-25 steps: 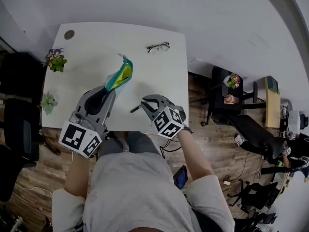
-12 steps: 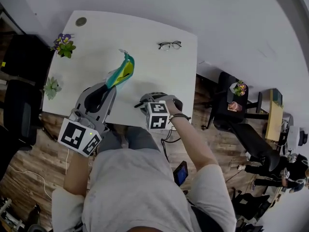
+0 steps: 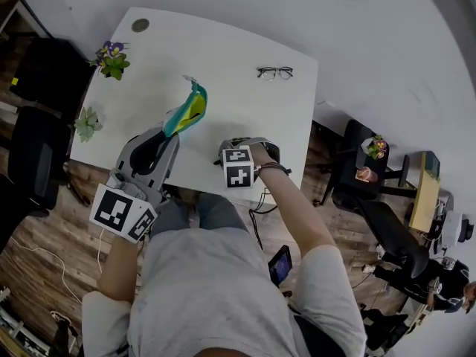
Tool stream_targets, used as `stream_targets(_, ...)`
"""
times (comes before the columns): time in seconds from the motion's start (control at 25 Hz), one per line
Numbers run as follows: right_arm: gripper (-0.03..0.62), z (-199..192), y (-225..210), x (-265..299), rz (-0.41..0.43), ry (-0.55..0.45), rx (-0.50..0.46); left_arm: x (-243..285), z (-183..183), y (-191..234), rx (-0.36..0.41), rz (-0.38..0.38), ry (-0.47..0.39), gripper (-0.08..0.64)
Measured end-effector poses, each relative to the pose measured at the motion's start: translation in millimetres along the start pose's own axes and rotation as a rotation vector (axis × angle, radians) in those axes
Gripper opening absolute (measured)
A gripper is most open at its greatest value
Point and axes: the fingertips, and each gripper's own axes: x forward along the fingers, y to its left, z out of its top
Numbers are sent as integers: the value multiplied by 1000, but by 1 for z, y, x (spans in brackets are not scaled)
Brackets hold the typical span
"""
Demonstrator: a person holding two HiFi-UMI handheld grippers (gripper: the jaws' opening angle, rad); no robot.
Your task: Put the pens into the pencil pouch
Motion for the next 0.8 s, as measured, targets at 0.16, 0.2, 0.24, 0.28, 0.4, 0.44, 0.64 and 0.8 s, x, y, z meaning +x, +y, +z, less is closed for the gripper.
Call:
stream_targets(0.16, 76, -1, 2, -2, 5, -29, 13, 1, 1, -1, 4, 8, -3, 66)
stream_targets(0.2, 63, 0, 3, -2, -3, -39, 15, 1, 2, -1, 4, 8, -4, 66)
stream_targets(0.24, 61, 1, 4, -3, -15, -54, 24, 1, 2, -1, 4, 6, -4, 66)
stream_targets(0.28, 61, 3, 3, -5, -32, -72, 42, 1, 2, -2, 5, 3, -5, 66)
stream_targets(0.4, 61, 11, -4, -14, -93, -157, 134, 1, 1, -2, 6, -10, -5, 66)
stream_targets(0.44, 61, 14, -9, -20, -121, -191, 167, 2, 1, -2, 7, -15, -4, 66)
stream_targets(0.64, 61, 19, -39, -60, -280, -352, 327, 16, 4, -4, 10, -46, -1, 66)
stream_targets(0.8, 61, 19, -61, -98, -418, -498, 495, 22, 6, -7, 20, -73, -5, 66)
